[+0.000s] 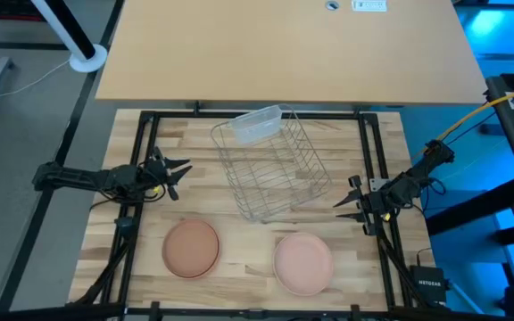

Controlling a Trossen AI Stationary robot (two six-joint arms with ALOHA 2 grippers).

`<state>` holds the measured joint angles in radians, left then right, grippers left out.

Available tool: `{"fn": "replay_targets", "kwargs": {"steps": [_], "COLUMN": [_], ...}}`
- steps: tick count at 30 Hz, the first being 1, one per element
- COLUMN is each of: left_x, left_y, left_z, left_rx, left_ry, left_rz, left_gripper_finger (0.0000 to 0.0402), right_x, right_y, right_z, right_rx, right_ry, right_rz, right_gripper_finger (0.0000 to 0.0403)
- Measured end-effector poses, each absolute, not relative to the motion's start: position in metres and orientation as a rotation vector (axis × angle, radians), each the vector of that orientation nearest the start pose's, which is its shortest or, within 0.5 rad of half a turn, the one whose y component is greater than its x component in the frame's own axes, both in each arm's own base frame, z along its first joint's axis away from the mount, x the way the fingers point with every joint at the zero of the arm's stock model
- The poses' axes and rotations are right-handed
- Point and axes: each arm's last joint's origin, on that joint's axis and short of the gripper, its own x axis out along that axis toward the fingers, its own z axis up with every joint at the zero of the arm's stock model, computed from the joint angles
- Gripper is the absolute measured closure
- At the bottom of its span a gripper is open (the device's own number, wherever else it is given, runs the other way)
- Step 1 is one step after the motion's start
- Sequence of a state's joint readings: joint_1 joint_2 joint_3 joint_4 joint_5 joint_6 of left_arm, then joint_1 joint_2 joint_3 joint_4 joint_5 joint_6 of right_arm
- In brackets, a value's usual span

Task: Sort dishes

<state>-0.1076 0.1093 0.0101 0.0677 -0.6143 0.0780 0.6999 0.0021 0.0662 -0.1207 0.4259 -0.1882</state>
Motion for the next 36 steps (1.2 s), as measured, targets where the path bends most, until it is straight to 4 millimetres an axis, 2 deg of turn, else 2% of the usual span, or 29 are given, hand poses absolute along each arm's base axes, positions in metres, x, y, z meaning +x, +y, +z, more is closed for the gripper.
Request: {"fn": "replay_targets", "kwargs": {"steps": [36], "left_x": [0.0999], "left_y": [0.006], "left_z": [0.1648], "left_rx": [0.088], "left_ry": [0.05], "left_rz": [0.506], "left_gripper_finger": [0.0314], "right_x": [0.0771], "right_y": [0.0493], "right_z": [0.1752], "right_rx": [-0.211], "right_ry": [0.013], "right_rz": [0.276], "right_gripper_finger": [0.0265]}}
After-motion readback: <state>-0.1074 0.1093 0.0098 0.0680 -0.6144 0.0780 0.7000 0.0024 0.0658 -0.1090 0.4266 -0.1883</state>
